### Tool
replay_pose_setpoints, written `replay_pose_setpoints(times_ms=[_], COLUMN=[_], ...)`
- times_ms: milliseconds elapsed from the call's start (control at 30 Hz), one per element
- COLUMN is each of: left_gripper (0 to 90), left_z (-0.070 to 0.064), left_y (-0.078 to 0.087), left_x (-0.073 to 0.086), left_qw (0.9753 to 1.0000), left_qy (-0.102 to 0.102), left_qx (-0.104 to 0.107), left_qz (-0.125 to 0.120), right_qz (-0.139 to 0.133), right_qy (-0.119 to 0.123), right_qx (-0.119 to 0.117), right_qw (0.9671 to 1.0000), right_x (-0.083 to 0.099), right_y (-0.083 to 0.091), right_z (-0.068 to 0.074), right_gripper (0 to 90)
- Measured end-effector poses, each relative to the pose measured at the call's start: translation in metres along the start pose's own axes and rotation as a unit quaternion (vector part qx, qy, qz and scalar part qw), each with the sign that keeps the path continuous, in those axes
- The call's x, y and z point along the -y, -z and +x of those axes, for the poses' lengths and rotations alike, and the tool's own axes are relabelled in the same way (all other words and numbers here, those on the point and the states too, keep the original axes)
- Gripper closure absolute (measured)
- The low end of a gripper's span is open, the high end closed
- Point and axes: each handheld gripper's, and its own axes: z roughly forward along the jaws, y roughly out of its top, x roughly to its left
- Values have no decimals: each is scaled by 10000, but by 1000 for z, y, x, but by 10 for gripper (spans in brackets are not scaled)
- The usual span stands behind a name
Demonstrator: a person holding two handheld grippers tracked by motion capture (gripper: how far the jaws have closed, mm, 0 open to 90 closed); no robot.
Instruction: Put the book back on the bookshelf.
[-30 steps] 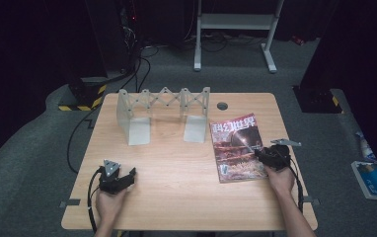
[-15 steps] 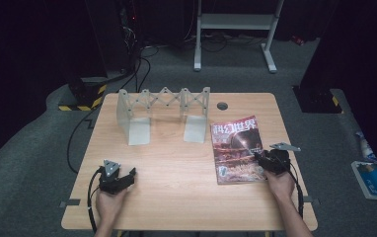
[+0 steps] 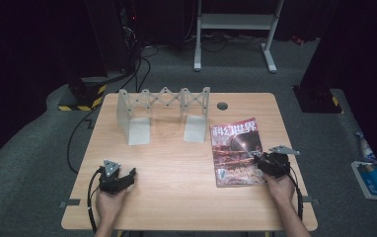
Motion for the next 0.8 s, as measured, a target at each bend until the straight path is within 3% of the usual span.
replay_pose_setpoints(times_ms=[800], left_gripper=[293], left_z=[0], left_y=[1], left_x=[1], left_qw=[10000], left_qy=[-9], left_qx=[-6], left_qz=[-3], right_qz=[66], right_qy=[135], right_qx=[100], right_qw=[9998], right_x=[8], right_y=[12], right_z=[12], right_gripper=[537])
